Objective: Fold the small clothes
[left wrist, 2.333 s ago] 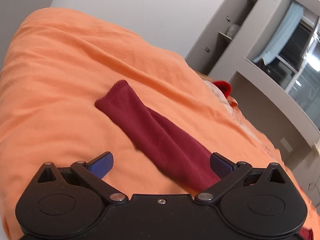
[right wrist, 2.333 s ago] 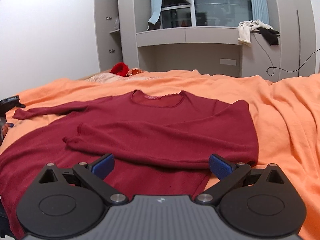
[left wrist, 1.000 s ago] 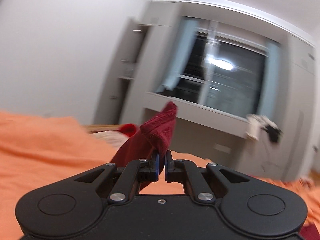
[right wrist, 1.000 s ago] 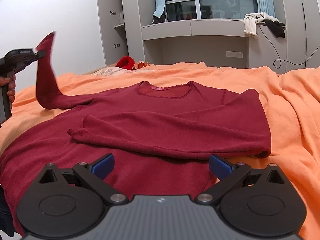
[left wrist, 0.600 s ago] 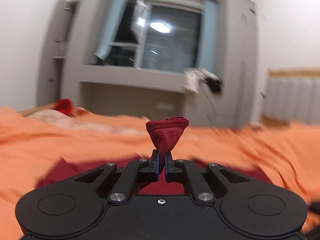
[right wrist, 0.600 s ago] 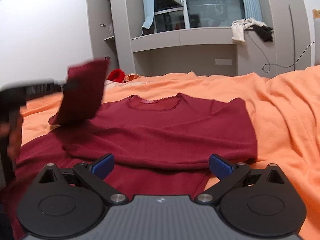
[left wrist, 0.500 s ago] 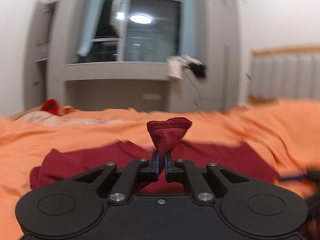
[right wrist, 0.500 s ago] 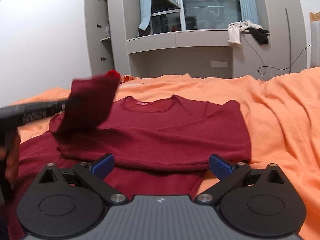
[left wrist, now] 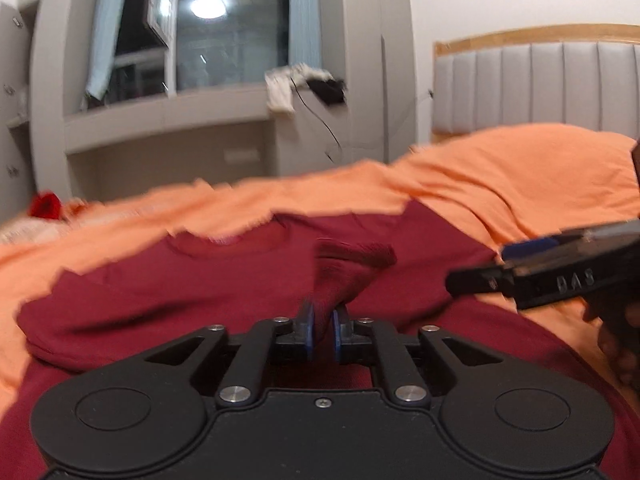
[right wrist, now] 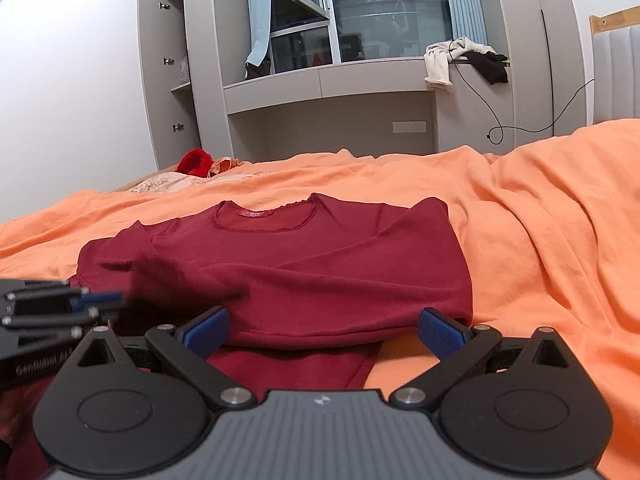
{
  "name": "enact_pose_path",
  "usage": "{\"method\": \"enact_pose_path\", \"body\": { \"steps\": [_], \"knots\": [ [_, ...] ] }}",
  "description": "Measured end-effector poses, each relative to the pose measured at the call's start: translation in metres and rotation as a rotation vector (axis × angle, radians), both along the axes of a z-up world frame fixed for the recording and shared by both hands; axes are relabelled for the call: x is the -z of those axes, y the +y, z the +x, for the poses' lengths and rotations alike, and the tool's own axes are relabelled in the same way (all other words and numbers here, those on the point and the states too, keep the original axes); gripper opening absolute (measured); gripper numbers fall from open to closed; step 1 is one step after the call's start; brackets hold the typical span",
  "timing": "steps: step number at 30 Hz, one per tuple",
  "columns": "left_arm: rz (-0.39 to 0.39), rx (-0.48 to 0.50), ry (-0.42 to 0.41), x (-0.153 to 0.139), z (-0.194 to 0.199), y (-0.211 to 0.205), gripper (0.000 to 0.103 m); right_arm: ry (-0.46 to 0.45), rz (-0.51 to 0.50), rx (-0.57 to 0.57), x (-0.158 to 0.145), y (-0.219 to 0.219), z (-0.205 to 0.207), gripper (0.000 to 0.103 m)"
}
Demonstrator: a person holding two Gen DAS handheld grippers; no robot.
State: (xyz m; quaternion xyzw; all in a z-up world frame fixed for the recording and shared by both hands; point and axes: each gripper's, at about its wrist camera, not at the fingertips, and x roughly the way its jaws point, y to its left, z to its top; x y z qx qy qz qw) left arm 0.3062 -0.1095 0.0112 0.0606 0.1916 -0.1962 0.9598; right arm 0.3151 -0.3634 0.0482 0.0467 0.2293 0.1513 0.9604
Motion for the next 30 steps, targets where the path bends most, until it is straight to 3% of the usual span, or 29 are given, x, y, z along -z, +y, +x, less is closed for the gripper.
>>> {"method": "enact_pose_path", "body": {
  "steps": [2,7,10,13,20,26,29,30],
  "knots": [
    [-0.017,0.018,0.045,0.005,0.000,0.005,0.022,0.000,-0.003,-0.001,0.000,0.001,0.001,0.103],
    [-0.067,0.056,0.073,0.004,-0.008,0.025,0.058,-0.001,-0.008,0.003,0.000,0.004,0.002,0.103],
    [-0.101,0.046,0.066,-0.004,-0.010,0.042,0.065,-0.001,-0.011,0.006,0.002,0.006,0.002,0.103],
    [-0.131,-0.046,0.043,-0.010,-0.004,0.062,0.069,-0.006,-0.011,0.008,0.002,0.006,0.002,0.103],
    [-0.170,-0.449,0.010,-0.024,0.028,0.128,0.069,-0.012,-0.026,-0.008,0.005,0.010,-0.001,0.103],
    [-0.234,-0.653,0.040,-0.028,0.063,0.187,0.065,-0.015,-0.046,-0.026,0.007,0.012,-0.001,0.103],
    [-0.256,-0.702,0.081,-0.027,0.081,0.206,0.047,-0.019,-0.062,-0.038,0.008,0.016,-0.003,0.103],
    [-0.268,-0.707,0.110,-0.025,0.088,0.211,0.029,-0.020,-0.067,-0.042,0.009,0.016,-0.003,0.103]
  ]
}}
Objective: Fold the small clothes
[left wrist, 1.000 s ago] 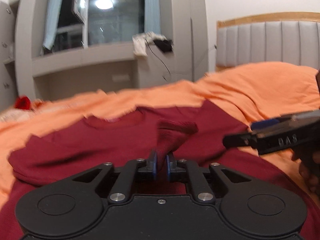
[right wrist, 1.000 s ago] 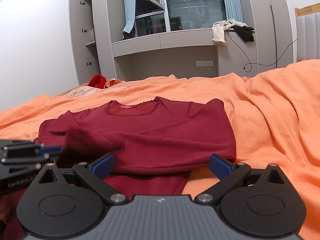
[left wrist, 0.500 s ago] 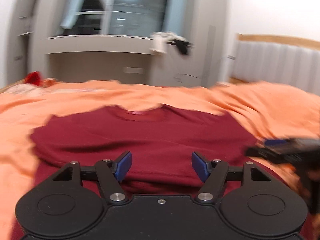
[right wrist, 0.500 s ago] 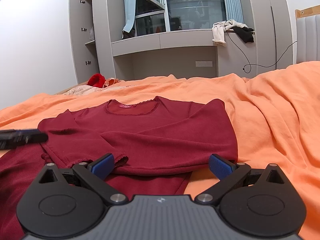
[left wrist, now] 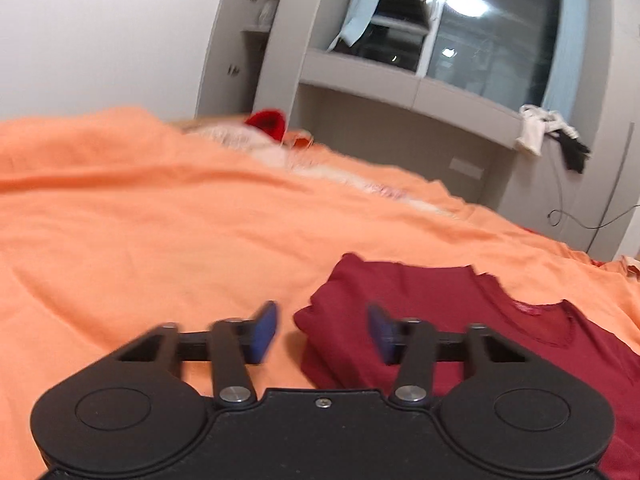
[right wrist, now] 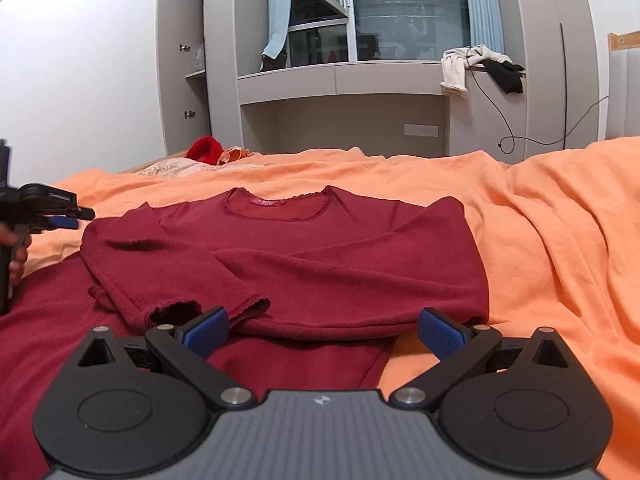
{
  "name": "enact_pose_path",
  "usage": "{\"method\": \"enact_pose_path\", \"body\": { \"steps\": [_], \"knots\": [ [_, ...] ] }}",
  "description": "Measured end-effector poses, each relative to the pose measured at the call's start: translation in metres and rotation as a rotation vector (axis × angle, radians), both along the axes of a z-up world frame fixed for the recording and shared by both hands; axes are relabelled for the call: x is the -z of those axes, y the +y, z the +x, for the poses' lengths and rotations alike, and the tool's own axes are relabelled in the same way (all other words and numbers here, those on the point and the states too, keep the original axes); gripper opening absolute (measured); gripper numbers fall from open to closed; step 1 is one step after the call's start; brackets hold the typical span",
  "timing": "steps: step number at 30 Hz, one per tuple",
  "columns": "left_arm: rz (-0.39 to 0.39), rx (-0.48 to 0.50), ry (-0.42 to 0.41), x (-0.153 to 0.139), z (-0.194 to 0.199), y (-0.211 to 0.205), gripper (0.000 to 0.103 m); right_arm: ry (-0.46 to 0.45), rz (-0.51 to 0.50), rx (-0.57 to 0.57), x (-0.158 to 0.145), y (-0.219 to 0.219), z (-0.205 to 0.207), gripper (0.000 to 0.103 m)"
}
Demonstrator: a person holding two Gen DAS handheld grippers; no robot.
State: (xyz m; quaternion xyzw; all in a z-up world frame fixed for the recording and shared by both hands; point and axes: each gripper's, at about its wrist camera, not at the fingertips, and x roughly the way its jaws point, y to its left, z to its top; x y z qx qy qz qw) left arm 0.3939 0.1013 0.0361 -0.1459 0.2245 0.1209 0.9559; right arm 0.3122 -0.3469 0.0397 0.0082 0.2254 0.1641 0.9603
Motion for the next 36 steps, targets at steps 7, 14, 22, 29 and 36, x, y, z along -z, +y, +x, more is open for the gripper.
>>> {"method": "enact_pose_path", "body": {
  "steps": [7,14,22,29,36],
  "knots": [
    [-0.072,-0.115,0.117,0.020,0.014,0.016,0.002,0.001,-0.020,-0.022,0.000,0.003,0.000,0.103],
    [-0.115,-0.103,0.107,0.016,0.007,0.022,0.020,-0.006,-0.021,-0.033,-0.001,0.002,-0.002,0.103],
    [-0.020,-0.031,0.040,-0.002,-0.026,0.000,0.075,-0.076,-0.040,-0.085,-0.007,0.004,-0.020,0.103],
    [0.054,0.119,-0.045,-0.014,-0.082,-0.031,0.101,-0.154,-0.064,-0.183,-0.011,0.014,-0.063,0.103],
    [0.122,0.243,-0.144,-0.012,-0.154,-0.059,0.102,-0.230,-0.221,-0.259,0.008,0.031,-0.129,0.103]
  ]
}}
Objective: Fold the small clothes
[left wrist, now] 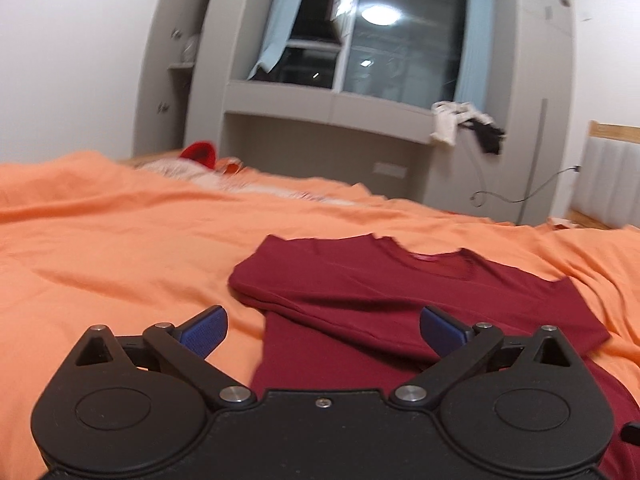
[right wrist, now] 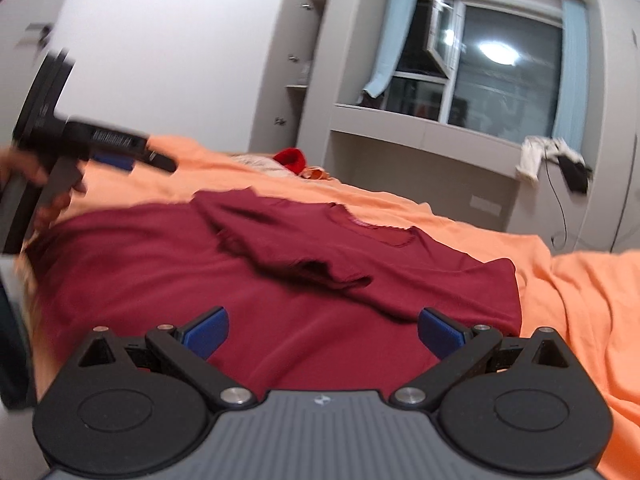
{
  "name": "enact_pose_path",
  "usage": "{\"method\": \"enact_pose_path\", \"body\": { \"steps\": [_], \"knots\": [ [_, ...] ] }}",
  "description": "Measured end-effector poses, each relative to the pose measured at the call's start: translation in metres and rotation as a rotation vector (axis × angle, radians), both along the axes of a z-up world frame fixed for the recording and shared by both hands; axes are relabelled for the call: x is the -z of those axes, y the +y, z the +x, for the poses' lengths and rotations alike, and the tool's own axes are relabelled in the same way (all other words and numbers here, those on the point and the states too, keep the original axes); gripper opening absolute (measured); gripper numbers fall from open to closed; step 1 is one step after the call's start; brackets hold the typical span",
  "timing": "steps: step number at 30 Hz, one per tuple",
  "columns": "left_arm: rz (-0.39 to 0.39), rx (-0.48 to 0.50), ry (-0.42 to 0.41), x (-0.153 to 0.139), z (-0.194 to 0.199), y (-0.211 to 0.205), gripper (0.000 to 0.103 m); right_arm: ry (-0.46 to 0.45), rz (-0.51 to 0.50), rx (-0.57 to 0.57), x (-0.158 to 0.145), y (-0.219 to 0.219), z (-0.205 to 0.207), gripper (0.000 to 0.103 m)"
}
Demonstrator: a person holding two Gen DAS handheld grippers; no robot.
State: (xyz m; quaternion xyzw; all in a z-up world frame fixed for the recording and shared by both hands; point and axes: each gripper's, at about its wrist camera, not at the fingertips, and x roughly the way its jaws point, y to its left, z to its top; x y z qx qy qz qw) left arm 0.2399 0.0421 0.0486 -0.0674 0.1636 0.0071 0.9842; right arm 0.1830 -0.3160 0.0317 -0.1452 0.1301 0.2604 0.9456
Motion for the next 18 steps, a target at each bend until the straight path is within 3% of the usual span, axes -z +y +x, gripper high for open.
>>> {"method": "enact_pose_path", "body": {
  "steps": [5,11,18],
  "knots": [
    [0.053,0.034,-0.043,0.009,-0.045,-0.013,0.102,-0.067,-0.184,-0.063,0.025,0.013,-0.045,0.103],
    [0.084,0.041,-0.008,0.027,-0.073,-0.022,0.102,-0.156,-0.418,-0.083,0.057,0.030,-0.077,0.103],
    [0.125,0.069,-0.026,0.031,-0.086,-0.032,0.102,-0.277,-0.729,0.021,0.101,0.049,-0.080,0.103]
  ]
}}
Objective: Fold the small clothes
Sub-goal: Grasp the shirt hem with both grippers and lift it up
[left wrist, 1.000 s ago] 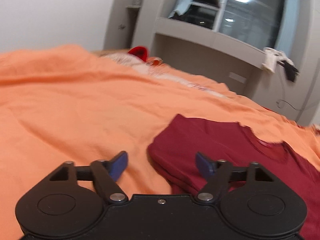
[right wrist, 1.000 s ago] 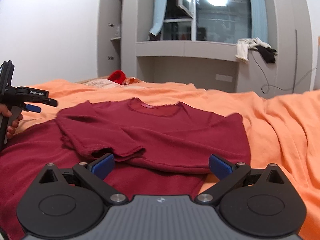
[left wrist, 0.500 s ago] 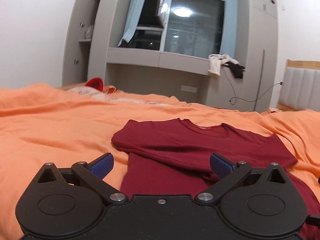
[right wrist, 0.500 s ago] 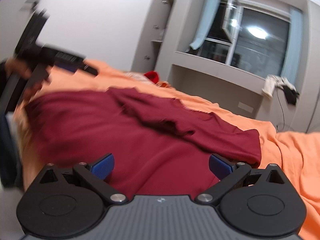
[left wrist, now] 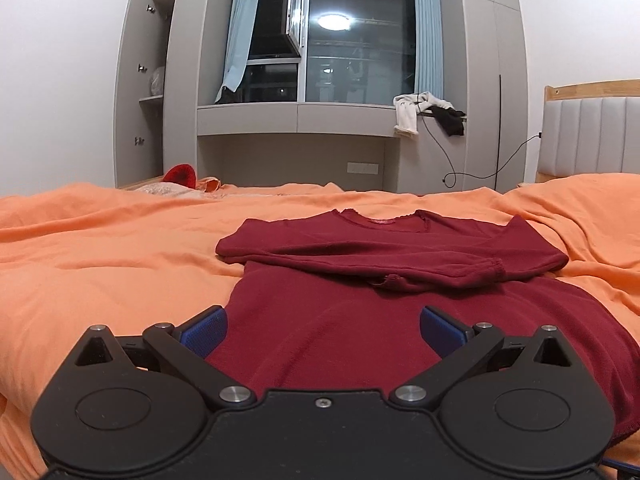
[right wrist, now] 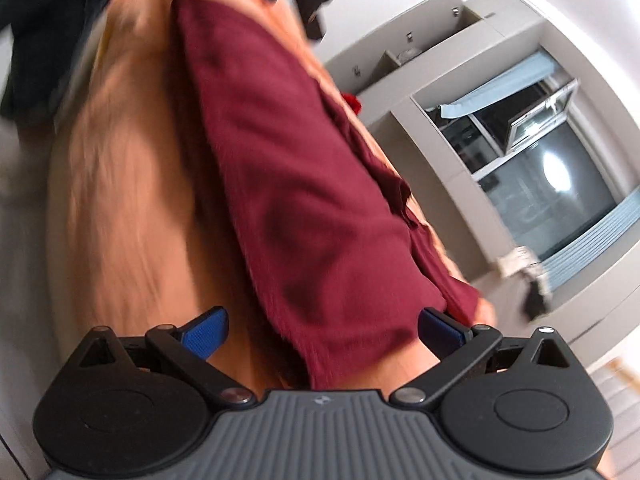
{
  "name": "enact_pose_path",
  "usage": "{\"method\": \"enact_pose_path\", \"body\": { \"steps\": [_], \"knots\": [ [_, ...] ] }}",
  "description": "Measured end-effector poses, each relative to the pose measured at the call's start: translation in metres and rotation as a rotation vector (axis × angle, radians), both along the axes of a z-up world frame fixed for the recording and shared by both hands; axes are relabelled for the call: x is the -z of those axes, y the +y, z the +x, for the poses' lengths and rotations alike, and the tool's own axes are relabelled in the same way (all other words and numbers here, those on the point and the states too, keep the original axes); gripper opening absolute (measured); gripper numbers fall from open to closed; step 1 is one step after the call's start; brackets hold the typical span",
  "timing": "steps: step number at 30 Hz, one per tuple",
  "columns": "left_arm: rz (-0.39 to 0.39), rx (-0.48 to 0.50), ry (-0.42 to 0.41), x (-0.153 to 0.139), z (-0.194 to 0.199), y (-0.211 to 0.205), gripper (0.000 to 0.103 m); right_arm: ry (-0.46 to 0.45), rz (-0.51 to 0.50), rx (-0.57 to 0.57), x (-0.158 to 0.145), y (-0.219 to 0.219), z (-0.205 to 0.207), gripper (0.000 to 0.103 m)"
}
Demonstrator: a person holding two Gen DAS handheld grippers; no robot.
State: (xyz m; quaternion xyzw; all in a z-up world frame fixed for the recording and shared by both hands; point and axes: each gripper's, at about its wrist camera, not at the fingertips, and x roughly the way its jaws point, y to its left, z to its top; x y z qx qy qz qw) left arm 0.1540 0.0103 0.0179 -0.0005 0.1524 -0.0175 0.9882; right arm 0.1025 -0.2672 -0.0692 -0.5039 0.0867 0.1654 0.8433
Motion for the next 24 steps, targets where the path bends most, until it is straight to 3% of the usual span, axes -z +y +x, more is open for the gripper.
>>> {"method": "enact_pose_path", "body": {
  "steps": [5,9,11,12,13,15,18,24],
  "knots": [
    [-0.017,0.008,0.003,0.001,-0.004,-0.001,0.102,-0.112,-0.055,0.001,0.011,0.007,0.000,0.099],
    [-0.010,0.033,-0.007,0.002,-0.010,-0.003,0.102,-0.122,-0.036,-0.087,0.012,0.013,-0.009,0.063],
    [-0.011,0.058,-0.020,0.002,-0.013,-0.005,0.102,-0.104,-0.001,-0.140,0.009,0.013,-0.013,0.041],
    [-0.019,0.079,-0.032,0.001,-0.016,-0.005,0.102,-0.094,0.035,-0.156,0.005,0.013,-0.015,0.025],
    [-0.038,0.112,-0.058,-0.001,-0.020,-0.004,0.102,-0.090,0.070,-0.165,0.001,0.012,-0.015,0.017],
    [-0.072,0.184,-0.121,-0.005,-0.029,-0.003,0.102,-0.092,0.141,-0.161,-0.007,0.009,-0.012,0.013],
    [-0.053,0.288,-0.171,-0.005,-0.039,-0.010,0.102,-0.081,0.271,-0.130,-0.024,0.001,-0.002,0.010],
    [0.136,0.540,-0.190,0.012,-0.061,-0.048,0.102,-0.051,0.443,-0.097,-0.041,-0.004,0.010,0.010]
  ]
}}
